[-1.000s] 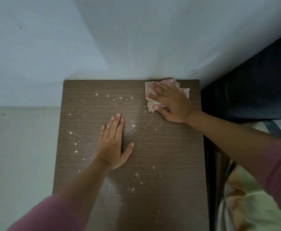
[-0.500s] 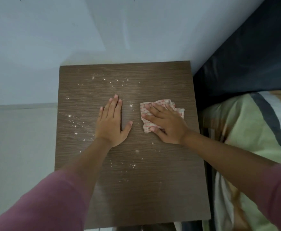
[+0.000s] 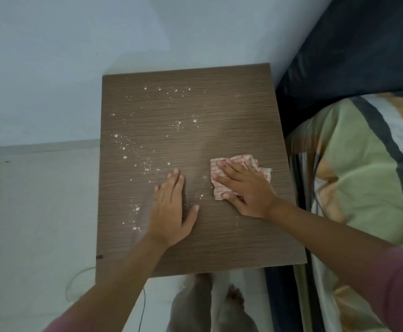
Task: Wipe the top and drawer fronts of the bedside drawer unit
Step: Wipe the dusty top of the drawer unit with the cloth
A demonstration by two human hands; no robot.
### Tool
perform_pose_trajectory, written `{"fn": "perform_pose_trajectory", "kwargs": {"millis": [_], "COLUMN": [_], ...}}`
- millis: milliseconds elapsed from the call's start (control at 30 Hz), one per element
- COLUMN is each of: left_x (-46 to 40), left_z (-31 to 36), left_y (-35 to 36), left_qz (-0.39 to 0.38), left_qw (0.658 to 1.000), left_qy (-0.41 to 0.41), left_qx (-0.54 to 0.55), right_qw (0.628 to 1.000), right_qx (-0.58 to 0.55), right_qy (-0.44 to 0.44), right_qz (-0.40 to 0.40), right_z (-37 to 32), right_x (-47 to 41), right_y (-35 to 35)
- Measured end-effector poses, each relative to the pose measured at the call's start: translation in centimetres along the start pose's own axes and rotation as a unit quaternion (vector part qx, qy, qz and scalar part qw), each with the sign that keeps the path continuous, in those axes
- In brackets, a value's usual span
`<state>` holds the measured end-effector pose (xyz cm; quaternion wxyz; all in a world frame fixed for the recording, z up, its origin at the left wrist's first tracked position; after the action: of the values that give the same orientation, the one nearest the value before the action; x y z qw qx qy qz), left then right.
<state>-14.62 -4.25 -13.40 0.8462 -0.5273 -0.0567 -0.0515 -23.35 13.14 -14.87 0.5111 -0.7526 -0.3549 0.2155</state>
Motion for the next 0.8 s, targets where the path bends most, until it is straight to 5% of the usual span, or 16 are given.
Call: {"fn": "perform_pose_trajectory", "kwargs": {"millis": [800], "left_x": [5.3], "left_z": [-0.4], "left_y": [1.9], "left_qz": [0.063], "left_qw": [0.995], "left_qy": [-0.001], "left_qx": [-0.079], "right_qw": [0.999], "right_qx": [-0.032], "right_qy": [0.016], "right_qz": [0.011], "right_z": [-5.7], "right_x": [11.3], "right_y": [3.2]}}
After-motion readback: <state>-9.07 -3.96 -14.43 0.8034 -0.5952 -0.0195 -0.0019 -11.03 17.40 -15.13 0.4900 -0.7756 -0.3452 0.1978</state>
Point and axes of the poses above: each hand's wrist, its own x-axis away from the middle knuckle, its own y-axis out of the palm, z = x × y, the point moved 6 cm from there along -x, towards the middle knuckle, and after that the axes turned 2 degrees about y, right-handed, at the moved point
